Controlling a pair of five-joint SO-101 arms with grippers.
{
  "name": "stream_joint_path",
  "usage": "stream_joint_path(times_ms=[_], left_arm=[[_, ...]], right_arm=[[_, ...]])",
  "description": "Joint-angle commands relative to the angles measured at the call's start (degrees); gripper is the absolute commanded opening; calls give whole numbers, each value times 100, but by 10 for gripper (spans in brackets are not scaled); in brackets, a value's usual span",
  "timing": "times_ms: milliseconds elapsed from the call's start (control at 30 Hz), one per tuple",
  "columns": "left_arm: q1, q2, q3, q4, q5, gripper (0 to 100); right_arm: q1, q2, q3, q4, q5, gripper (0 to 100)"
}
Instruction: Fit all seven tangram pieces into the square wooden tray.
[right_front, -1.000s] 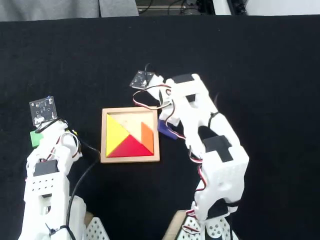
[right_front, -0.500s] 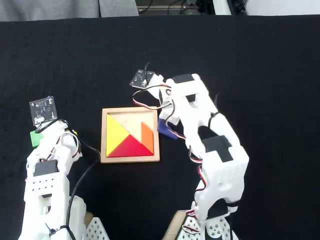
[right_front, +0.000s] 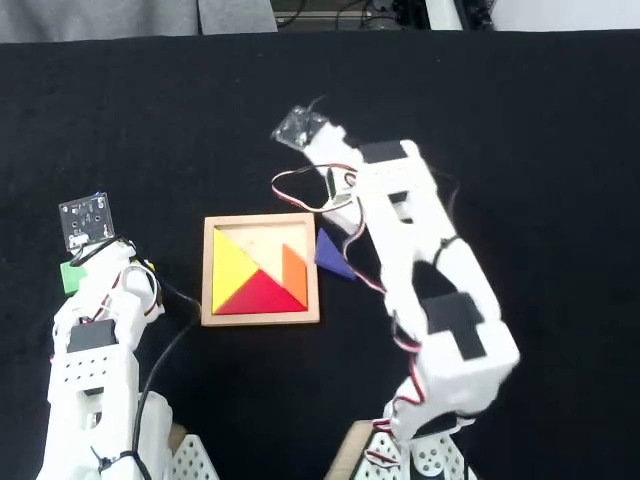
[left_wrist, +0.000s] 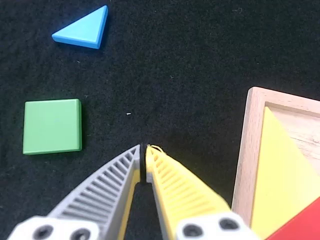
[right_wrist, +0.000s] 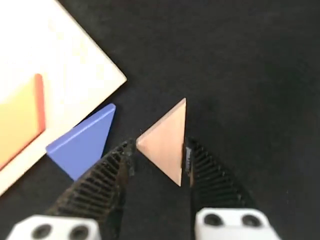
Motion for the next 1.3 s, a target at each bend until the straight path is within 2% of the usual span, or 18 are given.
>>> stream_joint_path(times_ms=[0,233,533,633,733,1267], left_arm=[[22,-88,-31,-105,70,32],[22,-88,-31,-105,70,32],[13,-88,-31,-105,70,31],[13,-88,-31,-105,70,30],[13,-88,-31,-105,70,30],[13,-88,-31,-105,70,30]], right_arm=[[-220,-796,180,53,-897,130],[-1064,-1191,242,844,-2637,130],[-1899,-409,321,440,-5670,130],[-2084,-101,365,132,-6312,130],[-2198,145,330,9,-6558,130],[-2321,198,330,-185,-6593,123]])
